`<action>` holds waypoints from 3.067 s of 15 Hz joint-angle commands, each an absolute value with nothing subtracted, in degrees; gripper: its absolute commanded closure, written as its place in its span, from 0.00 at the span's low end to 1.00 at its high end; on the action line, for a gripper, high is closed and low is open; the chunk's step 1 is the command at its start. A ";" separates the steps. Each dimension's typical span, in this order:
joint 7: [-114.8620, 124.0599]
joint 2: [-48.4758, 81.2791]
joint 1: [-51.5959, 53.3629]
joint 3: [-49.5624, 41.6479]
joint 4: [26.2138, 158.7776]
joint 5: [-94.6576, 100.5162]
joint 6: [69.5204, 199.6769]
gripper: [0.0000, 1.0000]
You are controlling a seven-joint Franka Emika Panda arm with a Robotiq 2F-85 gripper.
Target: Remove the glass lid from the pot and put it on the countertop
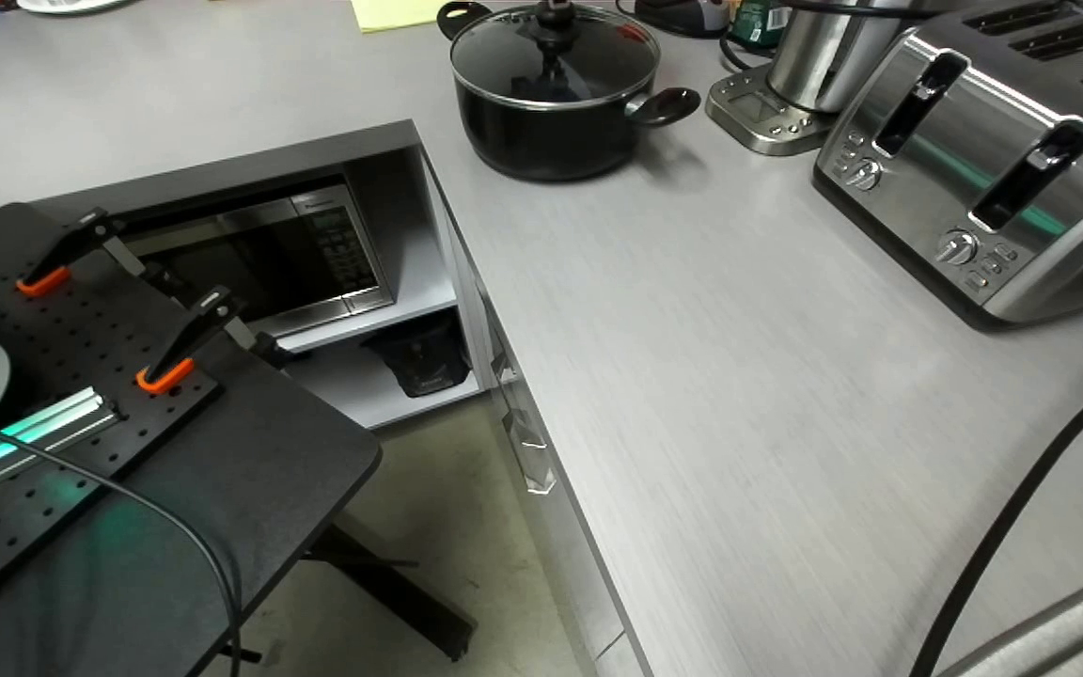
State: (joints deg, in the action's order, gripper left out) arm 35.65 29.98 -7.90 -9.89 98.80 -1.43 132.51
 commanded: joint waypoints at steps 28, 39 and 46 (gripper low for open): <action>39.01 27.02 -5.30 -12.60 102.31 -0.70 132.29 0.75; 37.99 13.13 -5.54 -14.17 116.86 4.26 138.14 0.75; 35.57 10.62 -10.43 -16.29 120.27 1.43 138.08 0.75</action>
